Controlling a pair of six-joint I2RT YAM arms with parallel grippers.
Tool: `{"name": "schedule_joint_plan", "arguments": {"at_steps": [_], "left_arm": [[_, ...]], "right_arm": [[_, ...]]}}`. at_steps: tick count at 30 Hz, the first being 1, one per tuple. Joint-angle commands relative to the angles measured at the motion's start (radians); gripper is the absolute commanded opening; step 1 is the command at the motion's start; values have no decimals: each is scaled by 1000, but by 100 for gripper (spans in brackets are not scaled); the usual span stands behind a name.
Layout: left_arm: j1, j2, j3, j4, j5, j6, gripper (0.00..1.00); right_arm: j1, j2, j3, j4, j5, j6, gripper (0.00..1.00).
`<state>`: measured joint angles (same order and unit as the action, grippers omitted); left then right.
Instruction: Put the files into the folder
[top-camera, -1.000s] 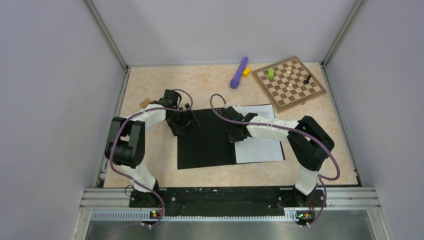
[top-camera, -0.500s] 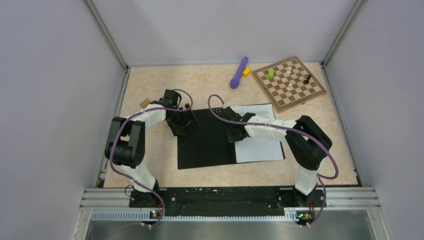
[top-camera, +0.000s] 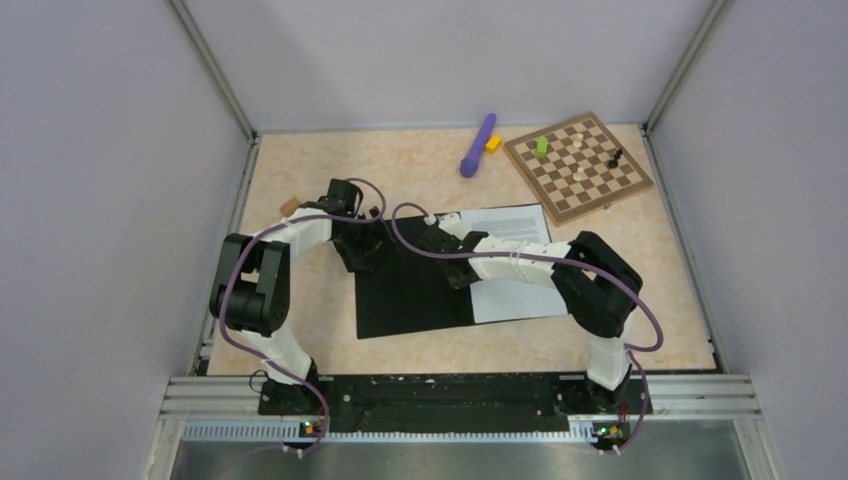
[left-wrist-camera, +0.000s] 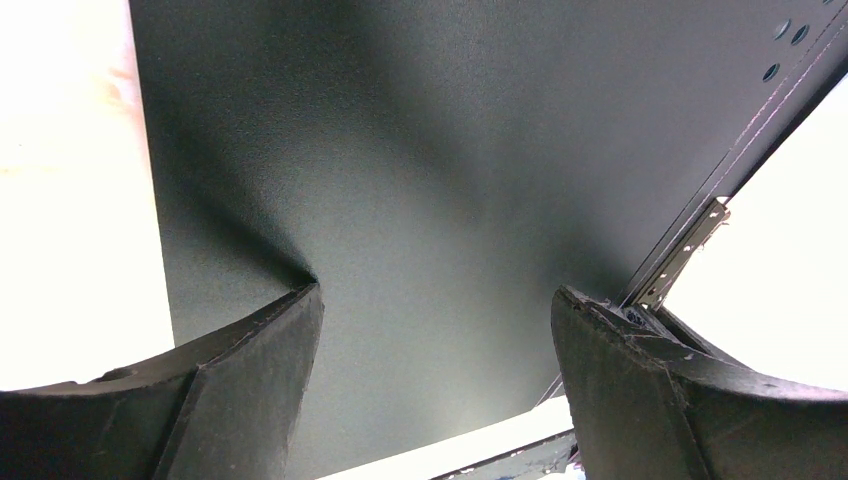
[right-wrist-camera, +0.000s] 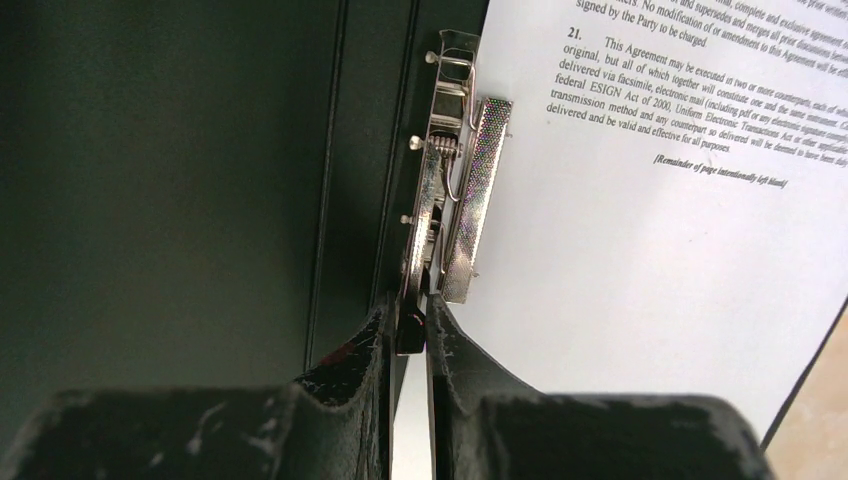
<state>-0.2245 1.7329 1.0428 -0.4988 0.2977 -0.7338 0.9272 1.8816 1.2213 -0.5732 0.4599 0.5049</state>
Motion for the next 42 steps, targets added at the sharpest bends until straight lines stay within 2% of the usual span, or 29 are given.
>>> {"name": "schedule_joint_plan", "arguments": {"at_steps": [1,12,20,28,34,42], "left_arm": [[-16,61,-37,3,-47,19,90],[-16,25,-35,-6,-39,19,90],[-16,6,-29,-17,-40,25,90],[-16,1,-35,-18,-37,30,90],[-16,-2,-37,-16,-38,31,90],[-16,-8,-36,-17,-41,31,90]], "right_arm": [[23,90,6,-90,86,-36,0],[18,23,24,-45,-40,-13,0],[-34,-9,36,-3,-162,0,0],[-103,39,-39,80,-323,17,0],[-136,132,-48,67,-446,20,0],[-139,146,-56,69,-446,18,0]]}}
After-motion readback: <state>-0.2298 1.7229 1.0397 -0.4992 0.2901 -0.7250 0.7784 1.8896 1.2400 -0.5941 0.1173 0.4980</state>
